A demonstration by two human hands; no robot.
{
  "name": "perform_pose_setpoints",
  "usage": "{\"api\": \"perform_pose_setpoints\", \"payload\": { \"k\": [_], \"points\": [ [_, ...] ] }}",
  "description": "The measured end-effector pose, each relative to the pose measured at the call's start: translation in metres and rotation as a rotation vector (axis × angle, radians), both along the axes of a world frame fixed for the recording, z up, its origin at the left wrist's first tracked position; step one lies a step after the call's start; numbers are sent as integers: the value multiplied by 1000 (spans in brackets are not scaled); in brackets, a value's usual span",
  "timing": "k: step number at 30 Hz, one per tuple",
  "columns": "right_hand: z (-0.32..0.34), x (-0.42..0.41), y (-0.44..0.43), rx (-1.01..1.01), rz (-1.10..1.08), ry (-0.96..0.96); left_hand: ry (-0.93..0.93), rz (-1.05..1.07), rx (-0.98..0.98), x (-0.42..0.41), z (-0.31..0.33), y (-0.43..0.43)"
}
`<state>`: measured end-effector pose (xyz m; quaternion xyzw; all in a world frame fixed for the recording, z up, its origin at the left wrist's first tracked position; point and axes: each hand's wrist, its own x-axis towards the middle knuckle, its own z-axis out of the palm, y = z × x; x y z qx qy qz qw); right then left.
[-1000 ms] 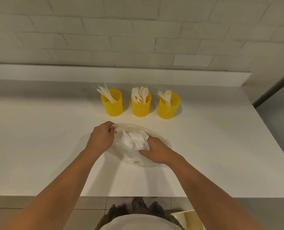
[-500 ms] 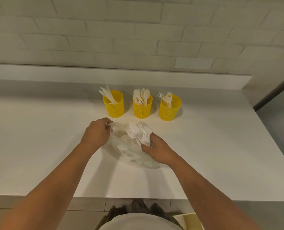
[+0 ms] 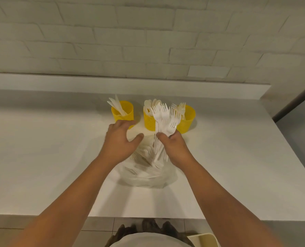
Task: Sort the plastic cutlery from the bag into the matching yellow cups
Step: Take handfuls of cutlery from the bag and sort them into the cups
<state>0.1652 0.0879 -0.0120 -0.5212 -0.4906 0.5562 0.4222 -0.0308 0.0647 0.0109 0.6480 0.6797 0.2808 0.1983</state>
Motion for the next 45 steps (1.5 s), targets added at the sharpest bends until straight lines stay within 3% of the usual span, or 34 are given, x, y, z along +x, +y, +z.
{"api": "perform_pose_setpoints", "payload": {
  "k": [3, 7, 10, 12, 18, 25, 32, 36, 45],
  "points": [
    [4, -4, 10, 21, 3, 41, -293, -53, -1, 32, 9, -1],
    [4, -6, 13, 41, -29, 46, -506, -25, -138, 53, 0, 2],
    [1, -1, 11, -7, 61, 118, -913, -3, -277, 54, 0, 6],
    [1, 2, 8, -30, 139, 177, -1014, -53, -305, 55, 4, 6],
    [2, 1, 5, -60, 152, 219, -965, 93, -192, 53, -2, 11],
    [4, 2, 11, -86, 195, 230, -878, 95, -152, 51, -3, 19],
    [15, 0, 24, -66, 258, 141, -1003, 105, -209, 48, -1, 32],
    [11, -2, 28, -111, 178, 198, -1087, 162, -282, 53, -3, 37],
    [0, 2, 36, -204, 80, 391, -923, 178, -187, 70, -11, 42]
  ]
}}
